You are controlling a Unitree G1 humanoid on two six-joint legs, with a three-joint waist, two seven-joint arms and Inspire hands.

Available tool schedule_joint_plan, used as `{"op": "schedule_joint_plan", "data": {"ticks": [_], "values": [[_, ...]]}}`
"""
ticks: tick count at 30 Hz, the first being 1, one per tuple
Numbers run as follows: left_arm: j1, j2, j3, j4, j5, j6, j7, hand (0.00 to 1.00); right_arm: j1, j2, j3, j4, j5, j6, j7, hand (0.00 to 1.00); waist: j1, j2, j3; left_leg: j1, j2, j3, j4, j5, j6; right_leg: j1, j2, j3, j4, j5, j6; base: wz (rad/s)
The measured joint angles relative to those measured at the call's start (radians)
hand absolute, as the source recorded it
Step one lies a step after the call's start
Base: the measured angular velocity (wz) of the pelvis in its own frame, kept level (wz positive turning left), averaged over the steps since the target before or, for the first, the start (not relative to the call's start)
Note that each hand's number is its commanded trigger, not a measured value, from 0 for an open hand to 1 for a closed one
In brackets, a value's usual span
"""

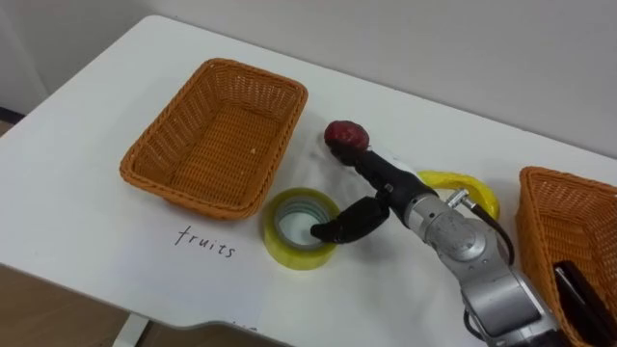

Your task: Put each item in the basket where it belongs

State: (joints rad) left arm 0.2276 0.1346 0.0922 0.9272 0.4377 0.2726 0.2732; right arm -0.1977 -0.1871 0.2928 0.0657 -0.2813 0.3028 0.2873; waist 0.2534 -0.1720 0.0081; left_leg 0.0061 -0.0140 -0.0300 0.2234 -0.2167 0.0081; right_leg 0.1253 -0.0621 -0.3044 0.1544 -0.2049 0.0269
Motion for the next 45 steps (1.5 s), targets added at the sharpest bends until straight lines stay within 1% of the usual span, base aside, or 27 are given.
{"op": "schedule_joint_plan", "data": {"ticks": [3, 8, 14, 18, 24, 31, 32, 36, 37, 39, 40, 41, 42, 45], "values": [[0.002, 0.001, 0.0, 0.0, -0.011, -0.013, 0.0, 0.0, 0.0, 0.0, 0.0, 0.0, 0.0, -0.006, 0.0, 0.0, 0.0, -0.001, 0.0002, -0.001, -0.001, -0.001, 0.0, 0.0, 0.0, -0.003, -0.001, 0.0, -0.001, 0.0, 0.0, 0.0], [-0.002, 0.004, 0.001, 0.0, -0.012, -0.02, 0.0, 0.0, 0.0, -0.001, 0.01, -0.012, -0.024, -0.007, 0.001, 0.0, 0.0, -0.002, 0.0001, -0.001, 0.0, -0.001, -0.001, 0.0, 0.0, -0.003, 0.0, 0.001, -0.002, 0.0, 0.0, 0.0], [-0.001, 0.003, 0.003, 0.002, -0.012, -0.02, 0.0, 0.0, 0.0, -0.002, 0.036, -0.042, -0.112, -0.009, 0.041, 0.0, 0.002, -0.006, 0.0012, -0.005, 0.0, -0.003, -0.002, 0.0, 0.0, -0.003, 0.001, 0.002, -0.002, 0.0, 0.0, 0.0], [-0.007, 0.003, 0.006, 0.002, -0.012, -0.02, 0.0, 0.0, 0.0, -0.003, 0.036, -0.038, -0.116, -0.008, 0.072, 0.0, 0.001, -0.007, 0.0014, -0.004, 0.0, -0.004, -0.001, 0.0, 0.0, 0.001, 0.002, -0.001, -0.002, 0.0, 0.0, 0.0], [-0.027, 0.003, 0.023, 0.005, -0.013, -0.014, -0.002, 0.0, 0.0, -0.01, 0.022, -0.041, -0.115, 0.005, 0.136, 0.0, 0.001, -0.007, 0.0014, -0.011, 0.001, -0.006, -0.001, 0.0, 0.0, -0.003, 0.003, -0.004, -0.002, 0.0, 0.0, 0.0], [-0.031, 0.003, 0.024, 0.007, -0.013, -0.011, -0.002, 0.0, 0.0, -0.011, 0.014, -0.041, -0.115, 0.007, 0.163, 0.0, 0.001, -0.007, 0.0014, -0.012, 0.001, -0.007, 0.0, 0.0, -0.001, -0.003, 0.003, -0.005, -0.002, 0.0, -0.001, 0.0], [-0.034, 0.003, 0.024, 0.009, -0.012, -0.011, -0.002, 0.0, 0.0, -0.011, 0.01, -0.041, -0.115, 0.007, 0.17, 0.0, 0.0, -0.007, 0.0014, -0.012, 0.001, -0.013, 0.0, 0.0, -0.001, -0.003, 0.003, -0.007, -0.002, 0.0, -0.001, 0.05], [-0.037, 0.002, 0.036, 0.015, -0.011, -0.011, -0.002, 0.0, 0.003, -0.009, -0.003, -0.047, -0.12, 0.018, 0.199, 0.0, 0.0, -0.007, 0.0013, -0.013, 0.0, -0.019, 0.01, 0.0, -0.001, 0.0, 0.003, -0.014, -0.002, 0.0, -0.001, 0.05], [-0.037, 0.002, 0.039, 0.015, -0.011, -0.011, -0.002, 0.0, 0.003, -0.009, -0.003, -0.048, -0.12, 0.018, 0.203, 0.13, -0.002, -0.007, 0.0013, -0.014, 0.0, -0.022, 0.012, 0.0, -0.001, 0.001, 0.003, -0.015, -0.002, 0.0, -0.001, 0.08], [-0.038, 0.002, 0.041, 0.015, -0.009, -0.011, -0.002, 0.0, 0.004, -0.014, -0.009, -0.047, -0.127, 0.018, 0.22, 0.55, -0.002, -0.007, 0.0009, -0.013, -0.001, -0.026, 0.011, 0.0, -0.001, 0.003, 0.004, -0.016, -0.002, 0.0, -0.001, 0.08], [-0.038, 0.002, 0.041, 0.015, -0.008, -0.011, -0.003, 0.0, 0.003, -0.016, -0.009, -0.047, -0.131, 0.017, 0.224, 0.67, -0.002, -0.007, 0.0009, -0.013, -0.001, -0.027, 0.011, 0.0, -0.001, 0.003, 0.004, -0.016, -0.002, 0.0, -0.001, 0.03], [-0.038, 0.002, 0.041, 0.015, -0.008, -0.011, -0.005, 0.0, 0.004, -0.016, -0.009, -0.047, -0.14, 0.017, 0.229, 0.93, -0.001, -0.007, 0.0009, -0.013, -0.001, -0.028, 0.011, 0.0, -0.001, 0.004, 0.004, -0.016, -0.002, 0.0, -0.001, 0.0], [-0.038, 0.003, 0.041, 0.014, -0.008, -0.011, -0.01, 0.0, 0.004, -0.016, -0.009, -0.046, -0.141, 0.018, 0.231, 1.0, 0.0, -0.008, 0.0008, -0.011, -0.001, -0.028, 0.011, 0.0, -0.001, 0.005, 0.004, -0.016, -0.002, 0.0, -0.001, 0.0], [-0.039, 0.003, 0.041, 0.013, -0.008, -0.011, -0.024, 0.0, 0.004, -0.016, -0.007, -0.046, -0.153, 0.017, 0.241, 1.0, 0.0, -0.009, 0.0005, -0.011, -0.001, -0.028, 0.012, 0.0, -0.001, 0.007, 0.004, -0.016, -0.002, 0.001, -0.001, 0.0]]}}
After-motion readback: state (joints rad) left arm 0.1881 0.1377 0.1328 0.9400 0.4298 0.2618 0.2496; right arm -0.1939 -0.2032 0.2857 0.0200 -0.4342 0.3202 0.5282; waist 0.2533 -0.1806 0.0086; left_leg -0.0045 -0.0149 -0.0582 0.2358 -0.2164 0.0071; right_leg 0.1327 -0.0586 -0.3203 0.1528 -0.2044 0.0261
